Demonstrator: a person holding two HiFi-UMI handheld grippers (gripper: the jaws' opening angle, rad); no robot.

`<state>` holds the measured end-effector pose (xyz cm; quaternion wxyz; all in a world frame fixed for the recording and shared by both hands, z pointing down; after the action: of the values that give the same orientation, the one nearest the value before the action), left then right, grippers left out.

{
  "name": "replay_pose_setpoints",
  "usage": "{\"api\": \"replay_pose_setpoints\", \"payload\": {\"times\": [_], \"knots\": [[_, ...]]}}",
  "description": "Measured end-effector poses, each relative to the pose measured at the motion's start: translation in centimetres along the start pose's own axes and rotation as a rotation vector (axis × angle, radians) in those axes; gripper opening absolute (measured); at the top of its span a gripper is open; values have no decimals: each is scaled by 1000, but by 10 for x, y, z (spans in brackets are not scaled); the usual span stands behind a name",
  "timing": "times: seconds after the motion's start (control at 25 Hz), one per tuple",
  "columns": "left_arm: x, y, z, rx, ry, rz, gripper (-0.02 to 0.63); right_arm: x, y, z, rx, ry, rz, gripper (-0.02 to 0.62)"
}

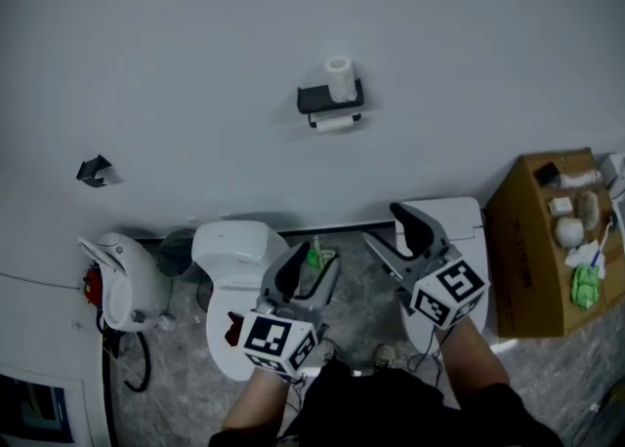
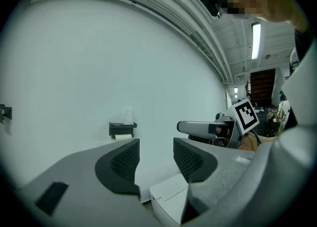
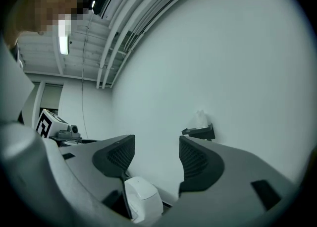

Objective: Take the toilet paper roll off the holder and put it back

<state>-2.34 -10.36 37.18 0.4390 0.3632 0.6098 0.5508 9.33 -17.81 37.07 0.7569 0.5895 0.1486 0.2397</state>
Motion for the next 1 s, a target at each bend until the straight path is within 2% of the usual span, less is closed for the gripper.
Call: {"api": "replay_pose_setpoints", "payload": {"times": [0.32,0.8,1.0], "knots": [[-28,1,-56,16,48,41,204,-53,-3,19,16,67,-3,288],[-80,-7,-195,30,182,74,207,-185,-7,38,8,209,19,298],[-89,-6,-218,34,211,87,207,-204,-6,42,25,245,24,304]]}}
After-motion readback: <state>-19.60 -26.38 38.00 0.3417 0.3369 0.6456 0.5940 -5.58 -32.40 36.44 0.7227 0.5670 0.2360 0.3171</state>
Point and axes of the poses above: the fingertips, and each gripper's own axes: x backward along the fingers, z to its right, y out of its underside, the point moved 3 cm from there along x, backward along the fingers, and after that the axes turned 3 degrees about -x, right-handed, at the moved point
